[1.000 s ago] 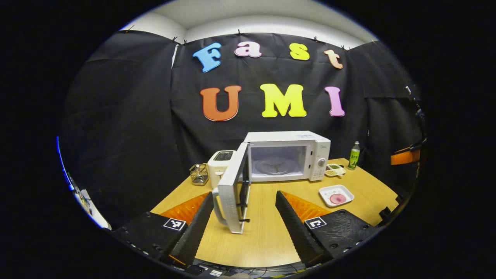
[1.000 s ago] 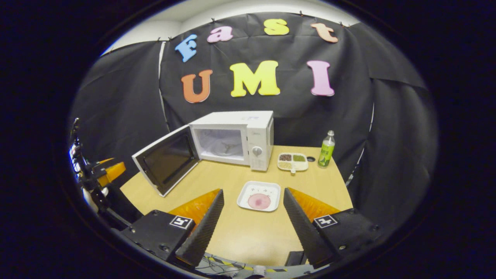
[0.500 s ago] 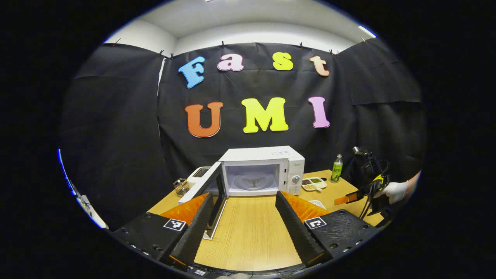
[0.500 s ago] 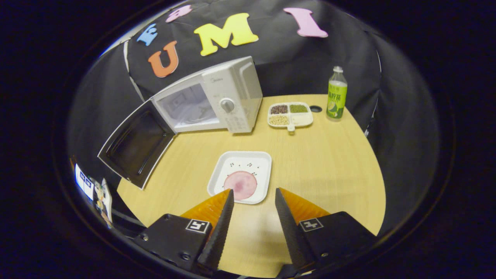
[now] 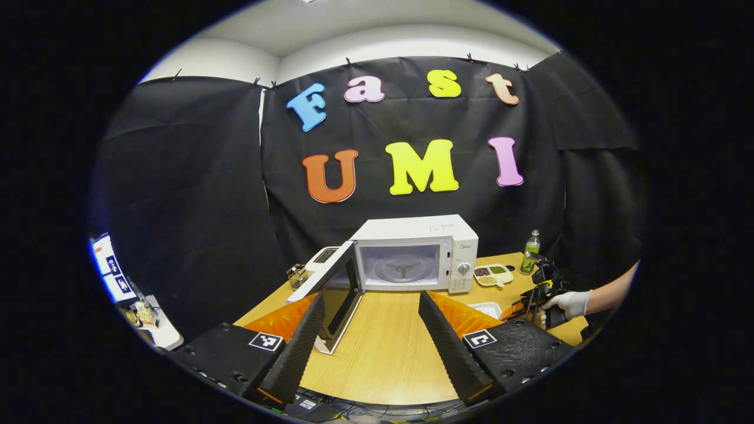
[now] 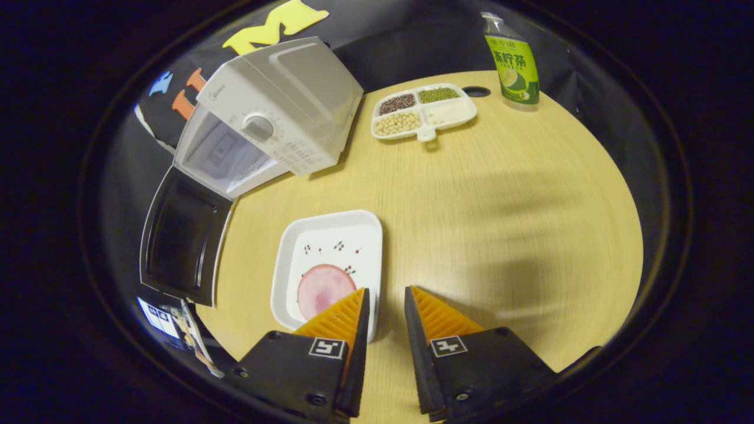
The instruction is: Open the microwave oven with the left hand, put the food in, and close the microwave oven.
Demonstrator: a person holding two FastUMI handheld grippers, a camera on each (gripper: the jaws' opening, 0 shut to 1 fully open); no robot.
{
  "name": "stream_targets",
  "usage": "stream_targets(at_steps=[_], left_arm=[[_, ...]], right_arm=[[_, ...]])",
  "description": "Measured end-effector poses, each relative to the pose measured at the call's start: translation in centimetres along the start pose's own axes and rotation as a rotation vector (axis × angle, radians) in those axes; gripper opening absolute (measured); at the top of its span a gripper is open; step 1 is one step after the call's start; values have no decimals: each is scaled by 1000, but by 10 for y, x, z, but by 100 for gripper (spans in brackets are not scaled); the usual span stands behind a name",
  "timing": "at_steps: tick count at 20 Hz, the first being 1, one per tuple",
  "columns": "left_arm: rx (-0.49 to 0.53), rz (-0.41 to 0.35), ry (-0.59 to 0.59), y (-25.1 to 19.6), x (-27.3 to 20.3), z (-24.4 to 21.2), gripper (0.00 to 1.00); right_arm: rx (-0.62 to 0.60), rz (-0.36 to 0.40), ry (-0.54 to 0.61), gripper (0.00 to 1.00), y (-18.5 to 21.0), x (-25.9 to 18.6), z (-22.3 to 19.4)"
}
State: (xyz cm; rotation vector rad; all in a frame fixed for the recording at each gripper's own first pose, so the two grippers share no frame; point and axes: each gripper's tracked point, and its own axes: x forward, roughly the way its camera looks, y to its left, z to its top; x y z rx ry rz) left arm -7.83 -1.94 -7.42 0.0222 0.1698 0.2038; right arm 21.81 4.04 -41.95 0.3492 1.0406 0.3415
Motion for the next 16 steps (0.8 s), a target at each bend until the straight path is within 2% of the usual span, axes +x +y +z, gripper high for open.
stream_targets(at_steps=[1,2,3,4,5,7,8,9,13,16], left_arm=[[-10,11,3,3,-1,-1,95],[-22,20,8,5,-1,-3,95],[-31,24,15,6,0,-6,90],[-32,29,23,8,0,-10,95],[-31,32,27,9,2,-12,95],[-31,26,30,11,7,-15,95],[-28,19,30,11,10,-18,95],[-26,12,29,13,14,-19,95],[-43,-43,19,14,37,-23,95],[-61,-79,10,20,58,-24,95]], right_arm=[[-2,-1,15,23,0,3,-3],[-6,-5,23,31,1,2,-1],[-9,-9,32,15,2,2,1],[-13,-18,46,12,2,5,1],[-19,-28,65,7,3,6,1],[-18,-54,94,6,0,6,1],[-8,-64,103,13,1,8,2],[-7,-68,112,6,2,9,2],[-44,-106,134,4,1,6,2],[-67,-174,144,4,2,9,2]])
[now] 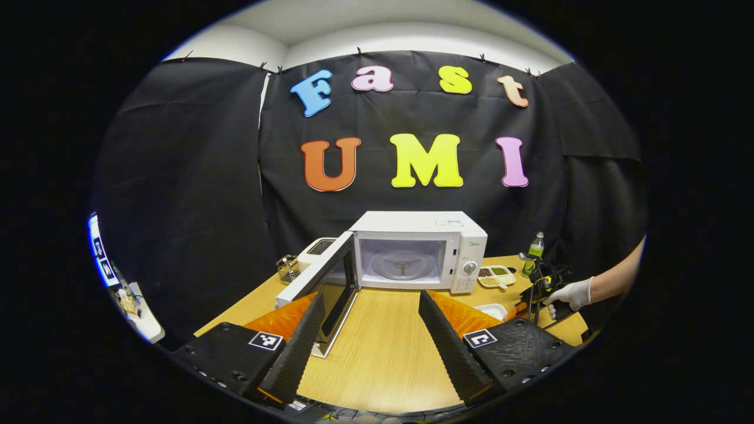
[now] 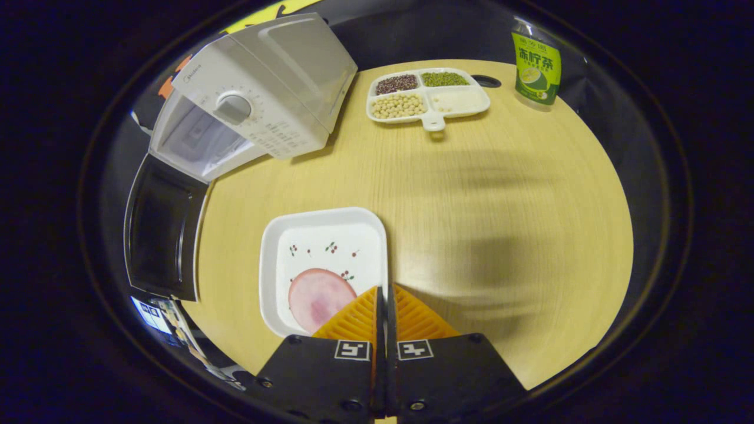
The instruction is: Open the microwave oven with the left hand, put the food in, and close the microwave oven.
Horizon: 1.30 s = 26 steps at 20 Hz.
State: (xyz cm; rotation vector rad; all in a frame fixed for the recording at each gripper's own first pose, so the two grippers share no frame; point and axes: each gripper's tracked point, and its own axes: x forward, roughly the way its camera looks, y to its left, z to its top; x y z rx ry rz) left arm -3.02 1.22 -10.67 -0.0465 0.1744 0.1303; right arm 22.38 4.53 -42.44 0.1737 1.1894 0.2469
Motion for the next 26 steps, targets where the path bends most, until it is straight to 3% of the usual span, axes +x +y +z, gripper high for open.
stream_targets(at_steps=[3,6,7,12,14,15,20,22,23,24,26], left_arm=[[4,-33,-20,9,16,-3,95],[9,-65,-23,23,25,-12,95],[7,-68,-22,30,27,-15,95],[-41,-105,8,64,32,-21,95],[-81,-125,14,71,34,-15,95],[-89,-126,7,76,36,-10,95],[-24,-67,-21,103,48,8,94],[-13,-76,-14,100,49,13,94],[5,-72,1,100,51,12,94],[24,-71,6,102,52,15,94],[49,-77,14,99,56,21,94]], right_arm=[[-45,-67,17,4,0,2,1],[-4,-84,14,4,2,1,3],[27,-71,14,0,5,1,-1],[185,57,-92,4,34,-19,-10],[232,71,-154,0,43,-28,-7],[256,78,-187,4,49,-32,-5],[292,129,-331,4,100,-53,12],[334,174,-375,0,130,-56,20],[357,200,-395,4,146,-56,25],[374,224,-414,0,161,-54,31],[416,268,-448,4,190,-51,41]])
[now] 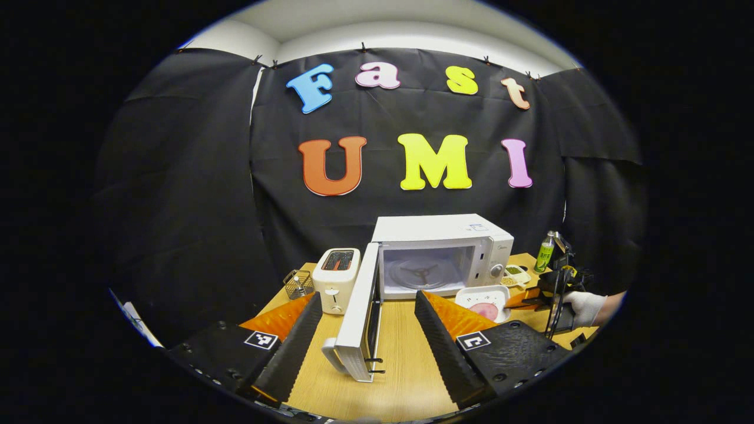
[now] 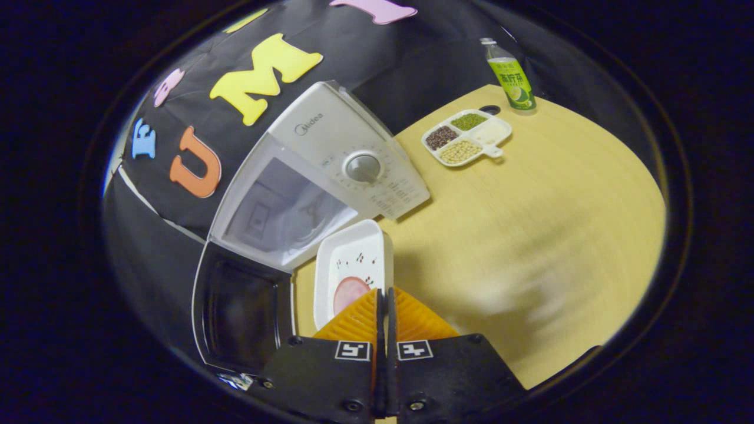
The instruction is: Open the microwave oven with the left hand, put the food in, and close the microwave oven.
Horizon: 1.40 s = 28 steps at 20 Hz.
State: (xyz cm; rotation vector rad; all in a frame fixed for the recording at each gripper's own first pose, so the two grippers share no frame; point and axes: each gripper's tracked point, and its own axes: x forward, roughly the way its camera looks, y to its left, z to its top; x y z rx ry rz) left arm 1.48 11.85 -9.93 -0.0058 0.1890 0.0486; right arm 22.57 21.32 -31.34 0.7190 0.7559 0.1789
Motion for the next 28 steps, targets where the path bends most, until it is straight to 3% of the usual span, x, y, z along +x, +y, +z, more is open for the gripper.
stream_targets(at_steps=[9,10,17,19,24,28], left_arm=[[13,-20,10,-1,15,15,93],[13,-21,15,0,16,14,93],[41,-9,49,9,27,6,94],[45,-12,53,12,30,5,94],[56,-8,74,19,29,-1,95],[66,-2,87,23,28,-7,96]], right_arm=[[108,35,-177,4,87,76,21],[128,32,-185,0,94,83,20],[318,-1,-235,4,122,149,25],[332,-1,-243,0,128,163,31],[330,-52,-319,7,126,180,48],[339,-4,-345,10,135,186,58]])
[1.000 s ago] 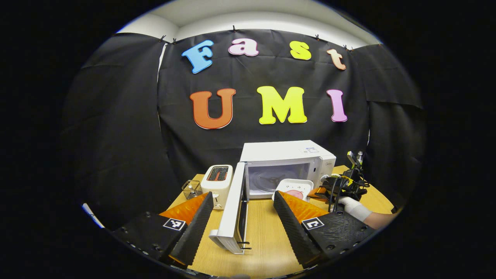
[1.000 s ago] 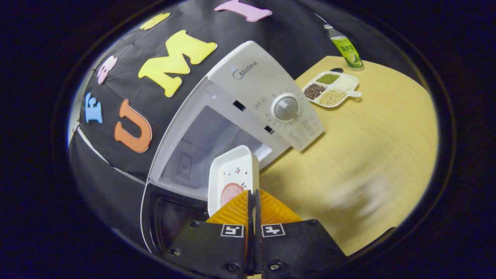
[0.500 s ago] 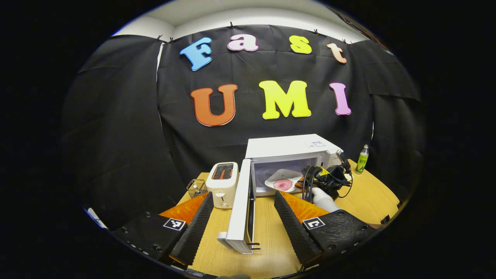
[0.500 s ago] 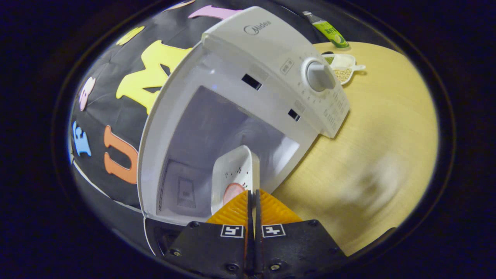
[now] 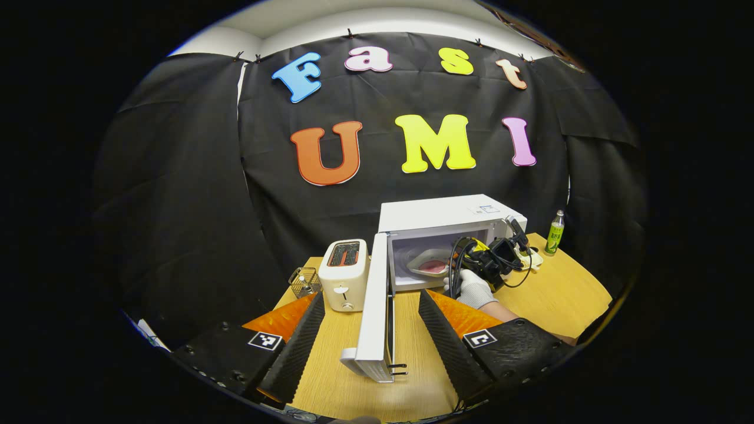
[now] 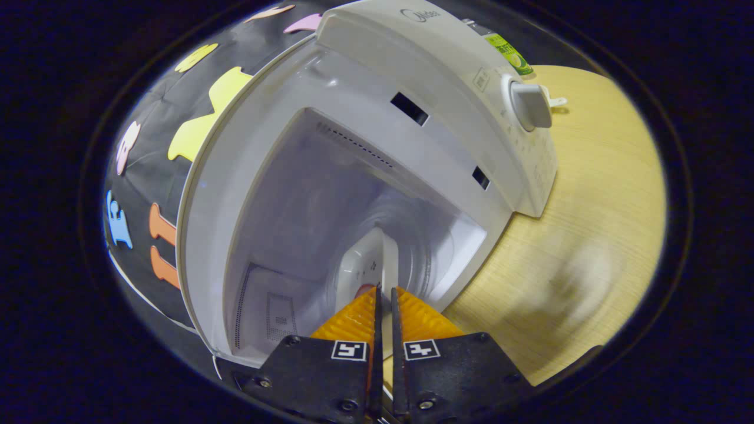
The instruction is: Open the microwave oven with the left hand, put the food in, and close the microwave oven.
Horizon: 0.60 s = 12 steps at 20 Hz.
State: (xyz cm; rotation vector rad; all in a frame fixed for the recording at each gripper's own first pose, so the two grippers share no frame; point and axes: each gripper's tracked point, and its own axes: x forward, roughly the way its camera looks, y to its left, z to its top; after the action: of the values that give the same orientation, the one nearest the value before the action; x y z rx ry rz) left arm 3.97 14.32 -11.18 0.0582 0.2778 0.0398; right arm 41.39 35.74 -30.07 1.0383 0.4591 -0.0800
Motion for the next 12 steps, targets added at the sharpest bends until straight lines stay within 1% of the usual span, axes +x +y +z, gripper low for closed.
stream_targets(at_steps=[1,2,3,4,5,6,8,9,10,12], left_arm=[[6,3,-3,2,-1,0,96],[11,8,-4,5,-2,0,95],[10,12,-9,8,-3,1,95],[7,17,-16,9,-3,3,95],[4,19,-23,11,-4,6,95],[0,22,-27,13,-5,8,95],[-4,22,-36,14,-7,13,95],[-4,22,-40,14,-7,13,95],[-4,25,-44,16,-8,14,95],[-1,32,-58,19,-8,18,95]], right_arm=[[10,23,1,1,6,-3,-1],[14,45,9,14,11,-7,-1],[-9,49,17,43,11,-12,-1],[-56,39,19,52,10,-18,-1],[-91,32,14,82,9,-26,4],[-113,46,-3,87,15,-34,9],[-164,50,-8,91,18,-53,20],[-180,53,-10,80,19,-60,26],[-201,56,-6,92,19,-68,31],[-255,60,13,95,18,-86,43]])
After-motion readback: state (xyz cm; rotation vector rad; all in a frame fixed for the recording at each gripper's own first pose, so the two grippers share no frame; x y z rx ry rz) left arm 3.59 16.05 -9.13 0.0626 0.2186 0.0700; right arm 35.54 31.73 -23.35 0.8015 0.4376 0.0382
